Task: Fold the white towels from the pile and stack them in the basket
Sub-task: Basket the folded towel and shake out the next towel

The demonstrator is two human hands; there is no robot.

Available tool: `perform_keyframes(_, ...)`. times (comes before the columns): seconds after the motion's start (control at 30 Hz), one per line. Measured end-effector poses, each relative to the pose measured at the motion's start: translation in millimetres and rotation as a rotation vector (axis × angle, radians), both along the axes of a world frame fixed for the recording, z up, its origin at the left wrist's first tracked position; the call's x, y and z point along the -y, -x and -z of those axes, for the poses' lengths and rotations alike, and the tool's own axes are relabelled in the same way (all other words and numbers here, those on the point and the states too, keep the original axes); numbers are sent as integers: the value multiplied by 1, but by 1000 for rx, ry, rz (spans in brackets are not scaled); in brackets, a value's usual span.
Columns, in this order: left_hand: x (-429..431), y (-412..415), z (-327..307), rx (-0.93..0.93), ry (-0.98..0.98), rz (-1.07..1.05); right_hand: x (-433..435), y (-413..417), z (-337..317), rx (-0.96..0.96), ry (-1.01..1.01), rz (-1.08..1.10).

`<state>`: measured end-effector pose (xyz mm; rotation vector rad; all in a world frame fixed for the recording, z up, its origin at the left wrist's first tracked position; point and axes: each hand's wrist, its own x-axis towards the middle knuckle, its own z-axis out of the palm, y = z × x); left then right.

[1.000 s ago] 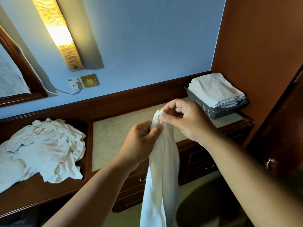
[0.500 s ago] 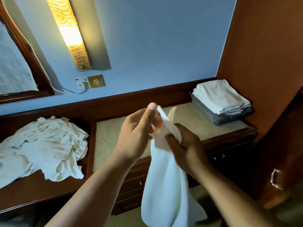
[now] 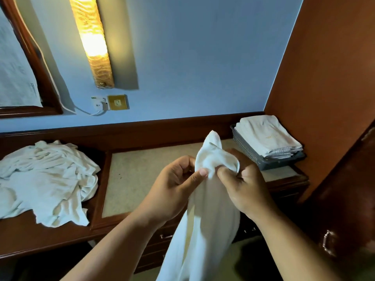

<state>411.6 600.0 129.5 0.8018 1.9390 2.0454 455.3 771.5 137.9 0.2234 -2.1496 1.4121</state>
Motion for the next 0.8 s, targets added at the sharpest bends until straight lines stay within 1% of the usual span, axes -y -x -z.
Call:
perform_keyframes(0.07,-5,-3,-2,-12,-44,-40,0,0,-1,31,23,-6)
perform_keyframes(0.13,-12,-6,-5,-14,-98,-81,-3,0,-3,96,110,-16)
perform_keyframes(0.2,-17,-6,-6,-51,-110,-137,-7,2,-5,170,213,-45)
perform_keyframes(0.27,-17,-5,-7,-123,-65,-187,-13,4,-11,177,242,-54)
perform_keyframes(0.33,-15,-3,-9,-219,31,-215,-20,7,-22,153,237,-122)
perform_keyframes(0.4,-13,-4,-11,-297,120,-199,-28,9,-38,173,149,-214)
perform_keyframes(0.5,-13,-5,-14,-362,191,-174,-38,15,-60,265,-109,-271)
perform_keyframes(0.67,-10,1,-16,-411,223,-227,-49,25,-83,341,-375,-365)
perform_keyframes(0.73,-6,4,-18,-454,230,-254,-51,30,-90,336,-478,-348)
perform_keyframes(0.8,-2,6,-20,-492,229,-277,-51,34,-96,328,-523,-331)
